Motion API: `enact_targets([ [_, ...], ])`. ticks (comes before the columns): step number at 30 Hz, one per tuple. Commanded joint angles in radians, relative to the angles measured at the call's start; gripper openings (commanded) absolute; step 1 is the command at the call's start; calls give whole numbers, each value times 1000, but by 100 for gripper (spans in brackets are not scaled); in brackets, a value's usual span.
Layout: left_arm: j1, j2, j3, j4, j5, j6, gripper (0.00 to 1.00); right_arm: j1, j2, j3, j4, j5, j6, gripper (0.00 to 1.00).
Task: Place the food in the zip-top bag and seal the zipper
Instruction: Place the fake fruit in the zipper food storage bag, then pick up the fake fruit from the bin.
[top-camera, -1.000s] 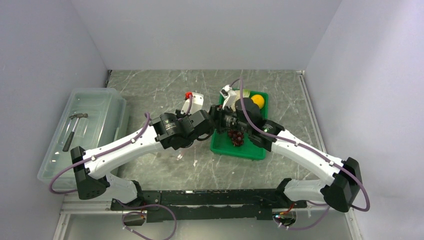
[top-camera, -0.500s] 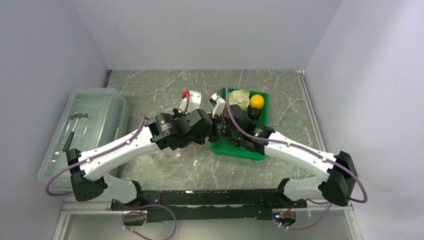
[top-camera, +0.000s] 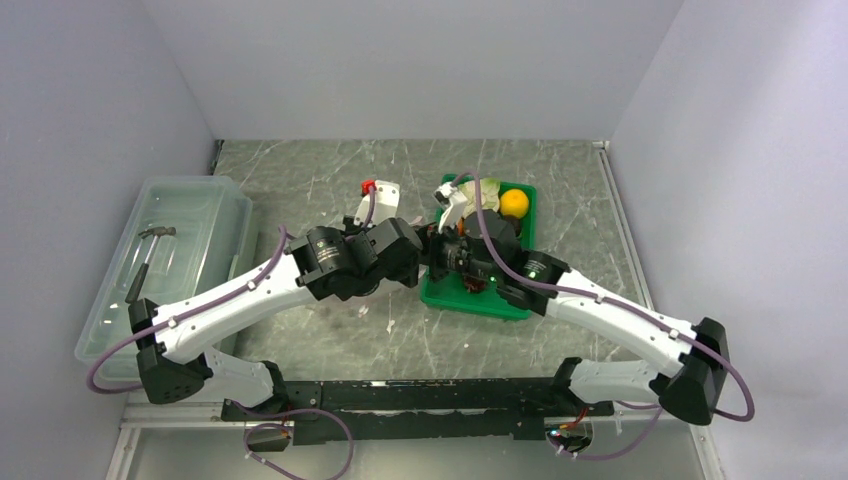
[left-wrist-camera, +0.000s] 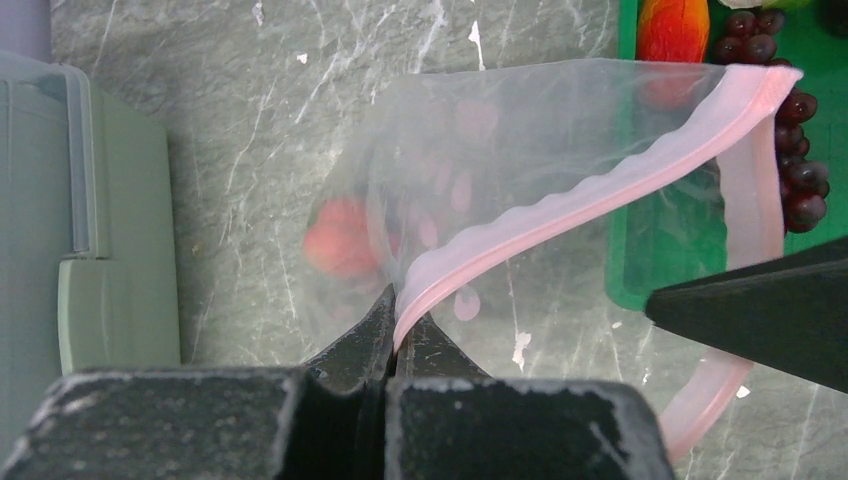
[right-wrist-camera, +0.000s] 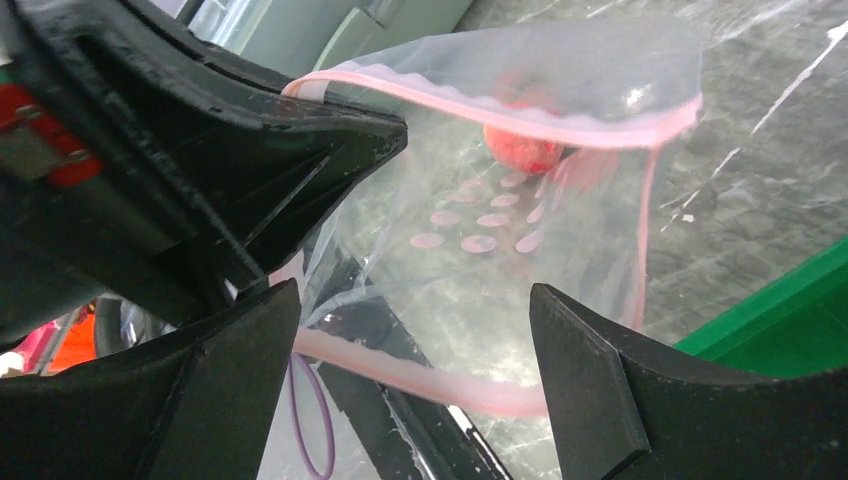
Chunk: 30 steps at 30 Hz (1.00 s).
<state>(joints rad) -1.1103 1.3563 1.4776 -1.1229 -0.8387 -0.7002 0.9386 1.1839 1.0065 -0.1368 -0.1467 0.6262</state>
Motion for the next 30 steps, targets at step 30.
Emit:
enact_targets([
  [30, 0, -44, -12, 12, -44, -4, 0, -90, -73, 216, -542, 738, -183, 89],
])
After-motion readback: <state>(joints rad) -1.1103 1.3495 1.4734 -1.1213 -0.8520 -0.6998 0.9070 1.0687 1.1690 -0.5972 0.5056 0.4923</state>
